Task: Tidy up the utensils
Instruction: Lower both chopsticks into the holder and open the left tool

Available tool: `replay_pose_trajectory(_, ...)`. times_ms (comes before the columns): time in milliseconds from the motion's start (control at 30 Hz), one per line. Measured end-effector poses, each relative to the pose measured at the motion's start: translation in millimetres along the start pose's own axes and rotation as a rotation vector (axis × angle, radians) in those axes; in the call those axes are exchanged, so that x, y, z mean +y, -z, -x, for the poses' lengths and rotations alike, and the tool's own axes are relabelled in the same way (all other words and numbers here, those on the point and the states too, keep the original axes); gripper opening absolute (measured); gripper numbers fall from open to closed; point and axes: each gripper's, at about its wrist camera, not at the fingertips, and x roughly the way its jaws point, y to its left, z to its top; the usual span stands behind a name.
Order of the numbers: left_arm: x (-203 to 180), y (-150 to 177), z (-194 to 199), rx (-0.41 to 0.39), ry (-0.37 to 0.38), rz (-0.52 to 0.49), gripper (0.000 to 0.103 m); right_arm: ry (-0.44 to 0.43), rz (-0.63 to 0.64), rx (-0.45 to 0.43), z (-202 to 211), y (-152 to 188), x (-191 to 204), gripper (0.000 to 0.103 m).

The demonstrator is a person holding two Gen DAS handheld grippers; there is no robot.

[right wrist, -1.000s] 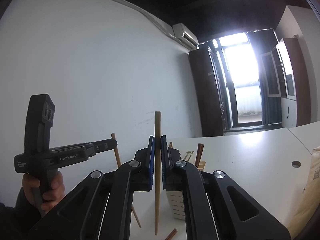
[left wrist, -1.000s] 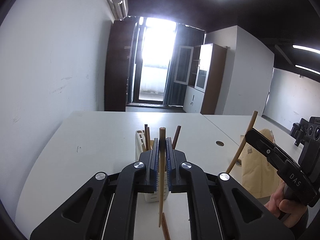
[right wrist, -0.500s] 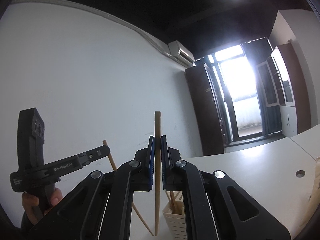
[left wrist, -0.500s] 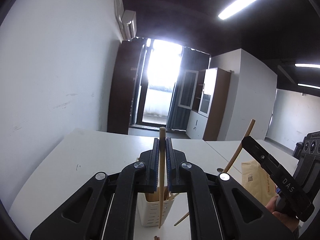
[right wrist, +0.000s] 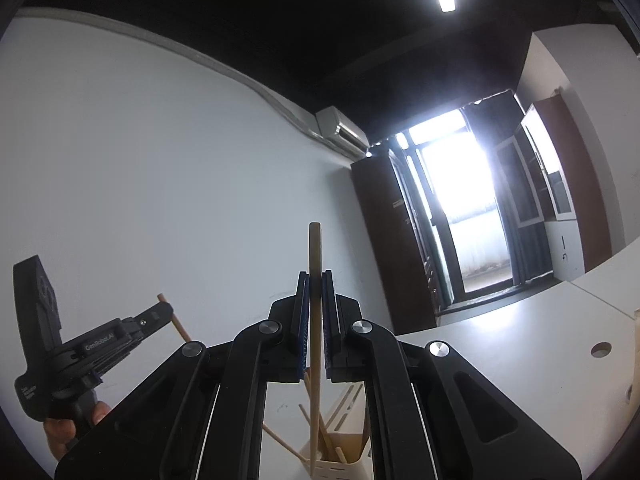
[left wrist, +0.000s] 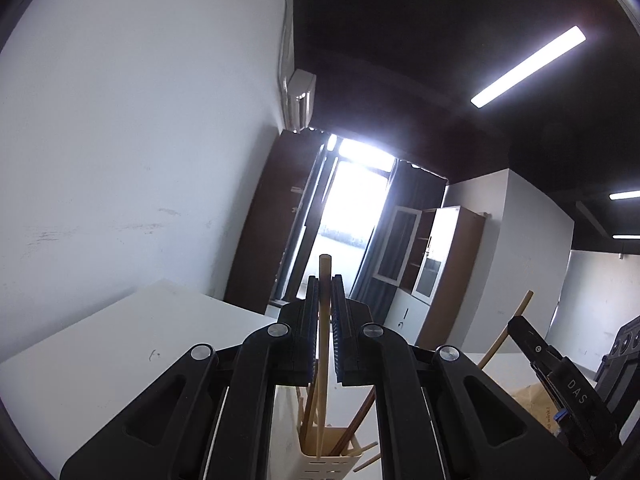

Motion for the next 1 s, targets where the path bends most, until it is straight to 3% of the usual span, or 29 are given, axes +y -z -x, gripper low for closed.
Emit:
replay_pose_trajectory(133, 8.0, 2.7, -1.3, -0.008, -0.004, 0.042, 0.006, -0.030, -0.063, -0.071, 3.6, 8.2, -11.5, 0.007)
replay_pose_trajectory(233, 8.0, 6.9, 0.4, -0.029, 0.007, 0.056, 0.006, 0.000, -0.072, -0.121, 4.3, 17.0, -14.3, 0.007)
replay_pose_trajectory(467, 1.4, 8.1, 12.1, -0.116, 0.005, 0.048, 0.006, 0.007, -0.083, -0.103, -5.0, 30.5, -10.2, 0.007)
replay_pose_trajectory(567, 0.8, 6.5, 16.0, -0.132, 0.010, 0.049, 0.006, -0.004, -0.064, -0.143, -4.1, 25.7, -5.7, 0.007)
replay_pose_trajectory(767, 7.5, 13.1, 9.7, -0.096, 0.012, 0.064, 0.006, 0.028, 0.015, -0.207, -15.9, 21.4, 5.3, 0.007)
replay_pose_trajectory(1000, 4.0, 34.2, -4.7, -0.028, 0.007, 0.047, 0.006, 0.031, 0.009, -0.231, -20.5, 38.5, -1.7, 0.007)
